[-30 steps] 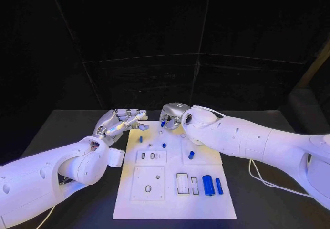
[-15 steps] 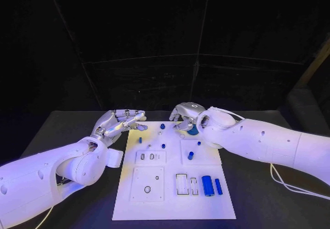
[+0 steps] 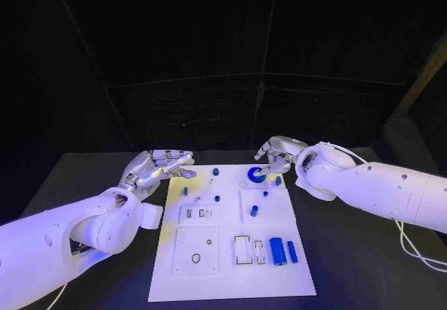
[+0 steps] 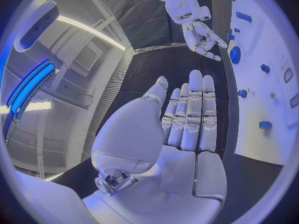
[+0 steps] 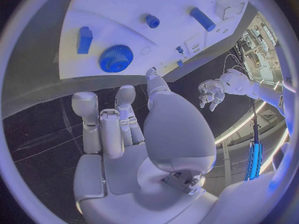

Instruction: Assemble the parts on the task board

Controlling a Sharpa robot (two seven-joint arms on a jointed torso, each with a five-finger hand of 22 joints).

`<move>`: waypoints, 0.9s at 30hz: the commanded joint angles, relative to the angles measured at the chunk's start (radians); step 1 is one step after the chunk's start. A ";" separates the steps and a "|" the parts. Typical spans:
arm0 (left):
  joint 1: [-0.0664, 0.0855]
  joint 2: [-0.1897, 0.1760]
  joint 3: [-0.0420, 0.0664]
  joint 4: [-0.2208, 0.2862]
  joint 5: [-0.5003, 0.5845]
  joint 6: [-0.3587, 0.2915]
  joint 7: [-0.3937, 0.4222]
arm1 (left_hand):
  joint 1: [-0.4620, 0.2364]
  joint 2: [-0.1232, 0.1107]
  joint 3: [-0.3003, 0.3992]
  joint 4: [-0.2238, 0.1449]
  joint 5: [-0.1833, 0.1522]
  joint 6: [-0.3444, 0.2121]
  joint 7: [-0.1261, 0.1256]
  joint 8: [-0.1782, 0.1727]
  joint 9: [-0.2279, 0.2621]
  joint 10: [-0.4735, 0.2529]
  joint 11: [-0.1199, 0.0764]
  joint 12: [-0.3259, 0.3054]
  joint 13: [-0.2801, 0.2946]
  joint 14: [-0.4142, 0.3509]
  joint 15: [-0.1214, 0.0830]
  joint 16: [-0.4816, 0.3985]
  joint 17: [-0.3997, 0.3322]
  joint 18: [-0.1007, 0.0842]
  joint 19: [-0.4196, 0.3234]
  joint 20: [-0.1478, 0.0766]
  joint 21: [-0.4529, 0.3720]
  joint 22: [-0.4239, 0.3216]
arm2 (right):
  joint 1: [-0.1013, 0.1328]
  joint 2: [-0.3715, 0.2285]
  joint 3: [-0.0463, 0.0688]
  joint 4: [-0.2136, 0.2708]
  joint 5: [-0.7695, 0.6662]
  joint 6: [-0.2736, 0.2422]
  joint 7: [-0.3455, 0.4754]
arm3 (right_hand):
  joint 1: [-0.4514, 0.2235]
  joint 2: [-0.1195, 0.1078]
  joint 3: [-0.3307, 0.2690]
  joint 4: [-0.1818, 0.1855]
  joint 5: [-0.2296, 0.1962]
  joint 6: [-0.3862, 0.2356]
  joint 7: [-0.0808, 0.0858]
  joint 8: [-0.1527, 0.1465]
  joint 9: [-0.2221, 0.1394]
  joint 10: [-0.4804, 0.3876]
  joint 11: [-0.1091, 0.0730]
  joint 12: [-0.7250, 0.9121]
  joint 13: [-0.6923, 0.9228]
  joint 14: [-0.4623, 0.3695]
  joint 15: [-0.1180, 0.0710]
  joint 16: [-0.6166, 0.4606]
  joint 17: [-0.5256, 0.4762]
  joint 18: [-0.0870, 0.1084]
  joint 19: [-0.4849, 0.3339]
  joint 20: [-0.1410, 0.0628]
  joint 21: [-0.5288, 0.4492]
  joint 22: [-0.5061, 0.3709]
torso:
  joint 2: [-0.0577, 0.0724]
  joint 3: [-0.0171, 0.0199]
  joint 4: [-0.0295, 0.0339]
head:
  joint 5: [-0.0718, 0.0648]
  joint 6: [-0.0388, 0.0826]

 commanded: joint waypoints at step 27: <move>0.002 0.004 0.001 -0.002 -0.005 0.015 0.002 | 0.000 -0.003 0.002 -0.009 0.000 0.001 0.008 -0.006 0.000 0.002 0.007 -0.009 -0.001 -0.002 0.006 -0.007 0.005 0.005 0.006 -0.002 -0.005 -0.003 | 0.001 0.077 0.002 -0.102 -0.017 0.166 -0.102 | 0.158 0.072 -0.015 0.069 0.010 -0.030 0.011 0.063 0.001 0.040 0.009 0.321 0.383 0.076 0.011 0.044 0.126 -0.017 0.013 0.016 0.024 0.027 | 0.000 -0.0013 0.0046 | -0.010 -0.007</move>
